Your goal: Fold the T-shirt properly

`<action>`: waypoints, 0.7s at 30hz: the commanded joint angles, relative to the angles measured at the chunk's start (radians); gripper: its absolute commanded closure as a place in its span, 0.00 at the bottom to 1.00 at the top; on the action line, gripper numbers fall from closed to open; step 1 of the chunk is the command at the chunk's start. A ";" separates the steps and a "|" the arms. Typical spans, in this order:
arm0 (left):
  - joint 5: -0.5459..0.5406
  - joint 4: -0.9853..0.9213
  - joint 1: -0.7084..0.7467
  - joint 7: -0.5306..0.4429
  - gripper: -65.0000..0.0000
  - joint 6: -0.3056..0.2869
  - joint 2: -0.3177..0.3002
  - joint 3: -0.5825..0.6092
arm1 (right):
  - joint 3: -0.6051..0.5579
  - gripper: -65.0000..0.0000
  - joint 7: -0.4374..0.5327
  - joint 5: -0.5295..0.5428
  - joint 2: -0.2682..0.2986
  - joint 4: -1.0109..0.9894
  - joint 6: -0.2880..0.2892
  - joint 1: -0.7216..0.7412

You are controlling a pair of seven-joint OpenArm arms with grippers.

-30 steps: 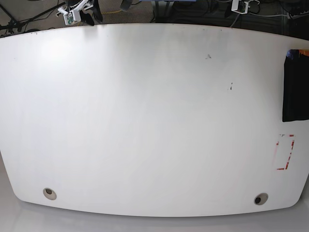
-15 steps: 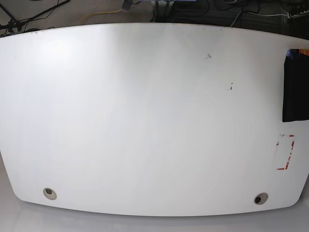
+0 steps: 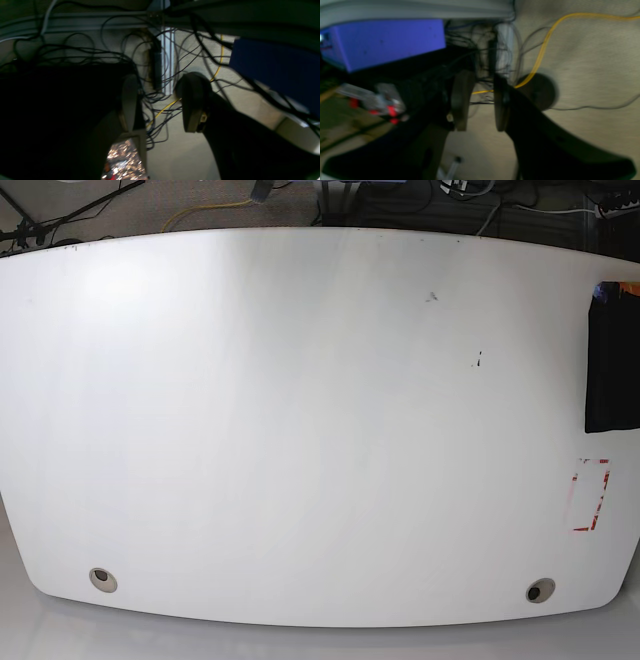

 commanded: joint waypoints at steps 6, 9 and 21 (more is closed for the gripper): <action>0.107 -0.326 -0.180 -0.003 0.60 -0.002 -0.005 -0.001 | 0.003 0.76 0.058 -0.091 0.003 -0.173 -0.072 0.089; 0.131 -0.393 -0.225 -0.003 0.60 0.012 -0.003 -0.001 | 0.003 0.75 0.080 -0.155 -0.001 -0.184 -0.140 0.116; 0.133 -0.559 -0.361 -0.001 0.60 0.143 -0.010 -0.001 | 0.007 0.75 0.085 -0.249 -0.021 -0.358 -0.280 0.231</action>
